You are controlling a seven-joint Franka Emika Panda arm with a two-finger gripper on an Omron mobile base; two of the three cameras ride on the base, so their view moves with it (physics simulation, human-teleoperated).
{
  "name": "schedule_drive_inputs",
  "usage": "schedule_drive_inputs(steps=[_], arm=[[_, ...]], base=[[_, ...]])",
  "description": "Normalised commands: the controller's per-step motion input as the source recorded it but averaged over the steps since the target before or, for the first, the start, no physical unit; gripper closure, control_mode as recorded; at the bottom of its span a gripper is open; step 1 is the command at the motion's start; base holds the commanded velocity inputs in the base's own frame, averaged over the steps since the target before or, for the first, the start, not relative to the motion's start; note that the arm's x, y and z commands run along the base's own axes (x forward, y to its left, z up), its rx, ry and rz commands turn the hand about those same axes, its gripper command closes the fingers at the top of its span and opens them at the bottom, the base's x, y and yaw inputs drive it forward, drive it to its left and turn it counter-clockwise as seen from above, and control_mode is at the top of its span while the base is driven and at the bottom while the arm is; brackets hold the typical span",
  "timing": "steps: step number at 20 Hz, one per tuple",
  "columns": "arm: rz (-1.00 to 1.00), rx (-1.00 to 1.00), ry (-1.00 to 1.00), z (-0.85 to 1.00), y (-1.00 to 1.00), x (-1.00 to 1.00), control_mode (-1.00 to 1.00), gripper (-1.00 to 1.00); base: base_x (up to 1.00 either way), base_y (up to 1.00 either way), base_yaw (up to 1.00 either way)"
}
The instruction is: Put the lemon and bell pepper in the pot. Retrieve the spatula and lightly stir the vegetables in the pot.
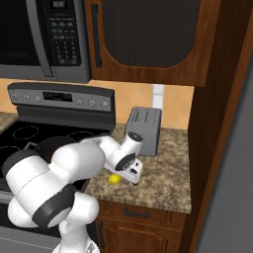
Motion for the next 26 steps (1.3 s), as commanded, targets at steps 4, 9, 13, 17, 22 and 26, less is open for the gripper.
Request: schedule_drive_inputs(steps=[4, 9, 13, 17, 22, 26], arm=[[0.0, 0.0, -0.01, 0.0, 0.0, -0.74, -1.0, 1.0], [0.0, 0.0, -0.04, 0.33, 0.09, -0.49, -1.0, 1.0], [0.0, 0.0, -0.18, 0.96, 0.53, -0.4, -1.0, 1.0], [0.0, -0.03, -0.2, 1.0, 0.89, -0.43, -1.0, 1.0], [0.0, -0.11, -0.16, 1.0, 0.97, -0.62, -1.0, 1.0], [0.0, -0.13, -0.13, 0.99, 0.91, -0.31, -1.0, 1.0]], base=[[0.0, 0.0, 0.0], [0.0, 0.0, 0.0], [0.0, 0.0, 0.0], [0.0, 0.0, 0.0], [0.0, 0.0, 0.0], [0.0, 0.0, 0.0]])
